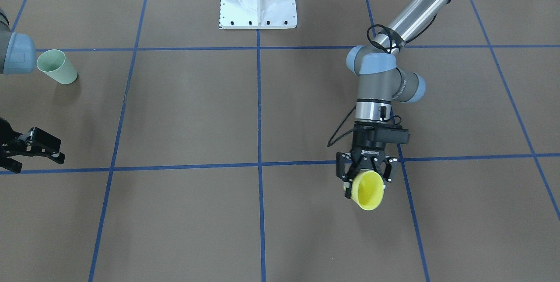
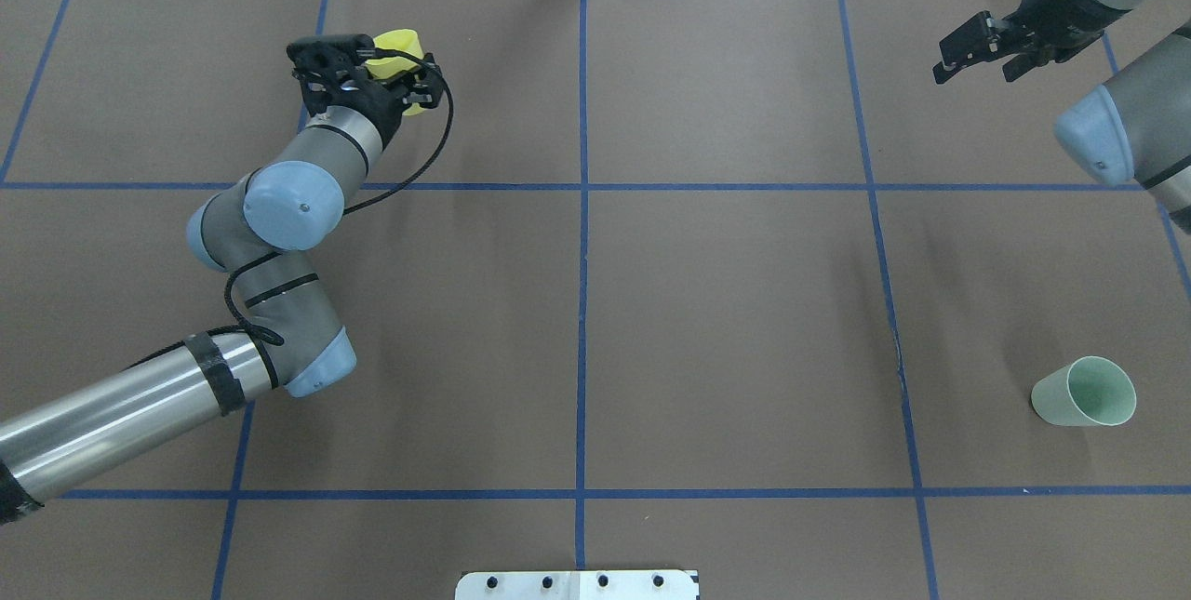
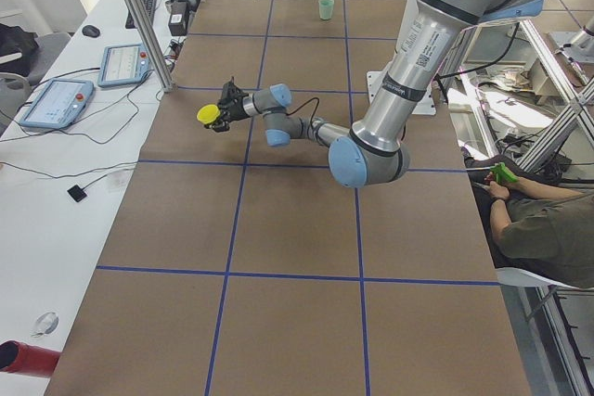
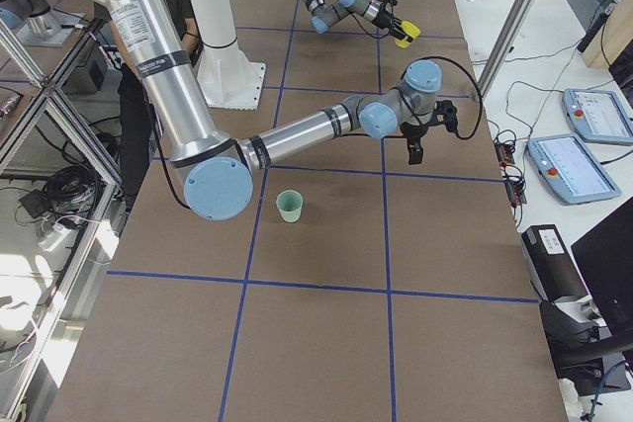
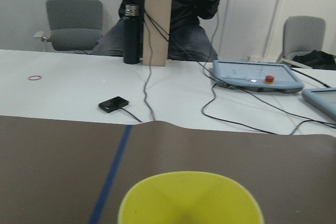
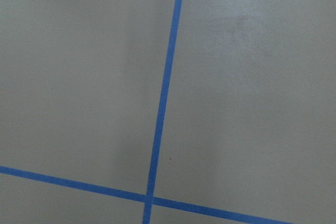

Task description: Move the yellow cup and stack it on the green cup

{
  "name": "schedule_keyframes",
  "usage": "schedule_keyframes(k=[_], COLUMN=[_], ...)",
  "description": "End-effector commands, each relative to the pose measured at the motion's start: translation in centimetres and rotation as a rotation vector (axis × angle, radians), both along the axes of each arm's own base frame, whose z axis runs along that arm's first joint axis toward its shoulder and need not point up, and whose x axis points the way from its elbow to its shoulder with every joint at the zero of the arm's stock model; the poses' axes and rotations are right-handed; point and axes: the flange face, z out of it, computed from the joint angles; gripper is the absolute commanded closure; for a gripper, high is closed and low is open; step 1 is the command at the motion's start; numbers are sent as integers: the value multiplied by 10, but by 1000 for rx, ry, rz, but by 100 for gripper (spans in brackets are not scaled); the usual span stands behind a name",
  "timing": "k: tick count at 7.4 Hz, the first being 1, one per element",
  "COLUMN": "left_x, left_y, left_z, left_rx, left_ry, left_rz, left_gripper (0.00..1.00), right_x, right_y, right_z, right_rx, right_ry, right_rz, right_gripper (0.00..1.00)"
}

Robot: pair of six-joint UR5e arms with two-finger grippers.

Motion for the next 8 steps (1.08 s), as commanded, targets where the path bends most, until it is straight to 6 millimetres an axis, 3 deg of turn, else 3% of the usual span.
schedule_keyframes(k=[1,2,4,6,8], left_x=[56,68,104,120,120], left_y=[65,87,142,165,171], left_z=[-88,-96,-99,-117,-120], left_rx=[199,286,469,493,504], left_ry=[73,60,-88,-62,-49], left_rz=[241,276,343,372,375], left_gripper=[43,42,41,41,42], right_x=[-31,-44,-73,-126,-169], right_y=[3,3,26,47,81], right_z=[-29,-48,-73,-109,-127], right_rx=[-37,-48,-79,-140,-75], right_ry=[-33,-52,-88,-127,-211], right_rz=[14,20,17,4,-72], right_gripper=[0,0,0,0,0])
